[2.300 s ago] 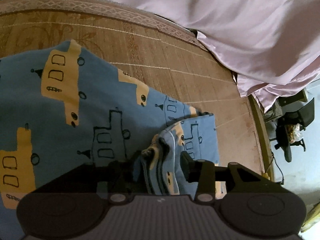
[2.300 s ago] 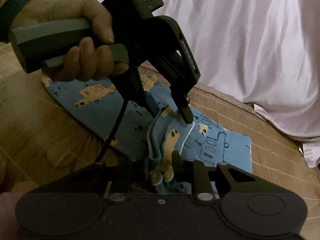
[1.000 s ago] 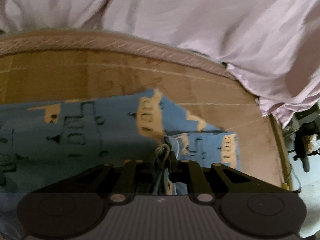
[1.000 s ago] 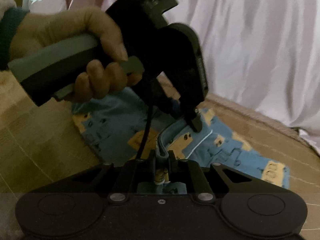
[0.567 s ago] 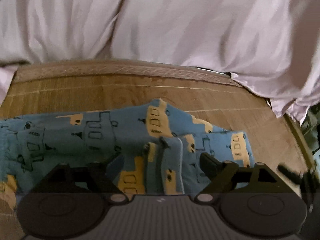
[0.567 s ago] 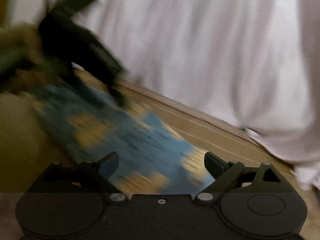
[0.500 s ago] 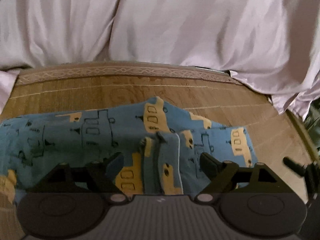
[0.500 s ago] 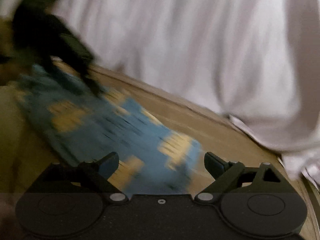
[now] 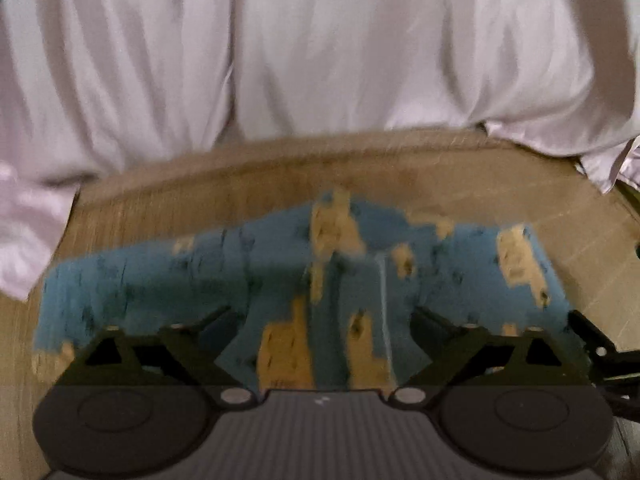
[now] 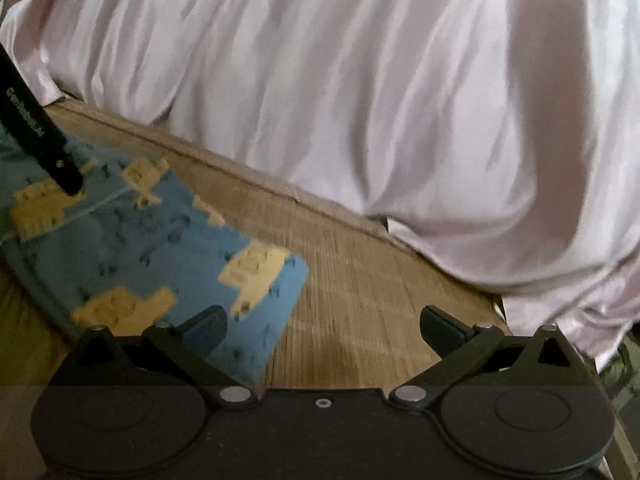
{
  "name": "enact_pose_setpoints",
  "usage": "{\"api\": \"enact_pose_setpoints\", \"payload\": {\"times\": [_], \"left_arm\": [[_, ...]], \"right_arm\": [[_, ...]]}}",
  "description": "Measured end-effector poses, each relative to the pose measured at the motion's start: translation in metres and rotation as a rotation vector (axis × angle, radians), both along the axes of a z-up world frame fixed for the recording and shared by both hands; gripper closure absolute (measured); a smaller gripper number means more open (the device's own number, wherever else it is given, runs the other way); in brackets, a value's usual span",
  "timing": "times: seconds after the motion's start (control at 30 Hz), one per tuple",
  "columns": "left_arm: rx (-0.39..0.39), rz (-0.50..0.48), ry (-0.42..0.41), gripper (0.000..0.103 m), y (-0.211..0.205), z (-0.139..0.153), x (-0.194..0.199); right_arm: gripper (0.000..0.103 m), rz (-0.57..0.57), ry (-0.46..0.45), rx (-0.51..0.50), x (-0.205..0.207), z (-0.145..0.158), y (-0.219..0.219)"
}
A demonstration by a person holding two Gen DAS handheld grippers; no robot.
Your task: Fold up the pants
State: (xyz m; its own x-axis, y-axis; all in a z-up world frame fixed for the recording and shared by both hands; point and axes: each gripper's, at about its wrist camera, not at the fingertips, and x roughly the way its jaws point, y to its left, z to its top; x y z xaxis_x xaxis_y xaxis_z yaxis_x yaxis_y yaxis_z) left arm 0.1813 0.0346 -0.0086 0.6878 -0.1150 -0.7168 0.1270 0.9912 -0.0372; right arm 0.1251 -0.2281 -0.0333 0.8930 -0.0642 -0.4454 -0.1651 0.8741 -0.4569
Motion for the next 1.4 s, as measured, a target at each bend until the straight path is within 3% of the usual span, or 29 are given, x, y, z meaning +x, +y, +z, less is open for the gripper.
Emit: {"api": "enact_pose_setpoints", "payload": {"times": [0.07, 0.2, 0.3, 0.33, 0.37, 0.43, 0.53, 0.67, 0.8, 0.87, 0.97, 1.03, 1.13, 1.27, 1.4], "left_arm": [[0.051, 0.008, -0.032, 0.003, -0.009, -0.001, 0.009], [0.125, 0.080, 0.012, 0.003, -0.014, -0.020, 0.034], [0.048, 0.081, 0.049, 0.000, 0.001, -0.033, 0.041], [0.003, 0.087, 0.055, 0.000, 0.010, -0.034, 0.042], [-0.015, 0.090, 0.058, 0.000, 0.014, -0.034, 0.042], [-0.010, 0.077, 0.043, 0.000, 0.021, -0.032, 0.042], [-0.026, 0.081, 0.007, 0.000, 0.033, -0.022, 0.031], [-0.141, 0.107, -0.026, 0.000, 0.052, -0.012, 0.005], [-0.231, 0.103, 0.027, 0.000, 0.065, -0.018, -0.011], [-0.220, 0.107, 0.032, 0.000, 0.069, -0.021, -0.019], [-0.143, 0.115, 0.050, 0.000, 0.067, -0.032, -0.022], [-0.105, 0.084, 0.030, 0.000, 0.065, -0.034, -0.027], [-0.113, 0.063, 0.052, 0.000, 0.070, -0.030, -0.030], [-0.236, 0.143, 0.003, 0.000, 0.100, -0.017, -0.043], [-0.306, 0.301, -0.096, 0.000, 0.140, -0.013, -0.067]], "right_arm": [[0.001, 0.029, -0.025, -0.061, 0.017, 0.003, 0.006], [0.001, 0.061, -0.037, -0.193, 0.059, -0.002, 0.017], [0.001, 0.062, 0.029, -0.285, 0.085, -0.023, 0.019], [0.001, 0.063, 0.048, -0.294, 0.092, -0.030, 0.017], [0.001, 0.060, 0.014, -0.242, 0.093, -0.028, 0.011], [0.001, 0.060, 0.044, -0.239, 0.101, -0.025, 0.004], [0.001, 0.031, 0.015, -0.315, 0.102, -0.015, 0.006], [0.001, 0.113, -0.031, -0.236, 0.067, 0.005, 0.016], [0.001, 0.224, 0.017, -0.175, 0.031, 0.000, 0.036], [0.001, 0.276, 0.023, -0.183, 0.019, -0.005, 0.045], [0.001, 0.345, 0.029, -0.224, 0.009, -0.020, 0.059], [0.001, 0.349, -0.019, -0.246, 0.007, -0.024, 0.063], [0.001, 0.335, 0.019, -0.228, 0.016, -0.014, 0.069], [0.001, 0.319, 0.000, -0.113, 0.021, 0.003, 0.081], [0.001, 0.342, 0.007, -0.038, 0.020, -0.001, 0.102]]}}
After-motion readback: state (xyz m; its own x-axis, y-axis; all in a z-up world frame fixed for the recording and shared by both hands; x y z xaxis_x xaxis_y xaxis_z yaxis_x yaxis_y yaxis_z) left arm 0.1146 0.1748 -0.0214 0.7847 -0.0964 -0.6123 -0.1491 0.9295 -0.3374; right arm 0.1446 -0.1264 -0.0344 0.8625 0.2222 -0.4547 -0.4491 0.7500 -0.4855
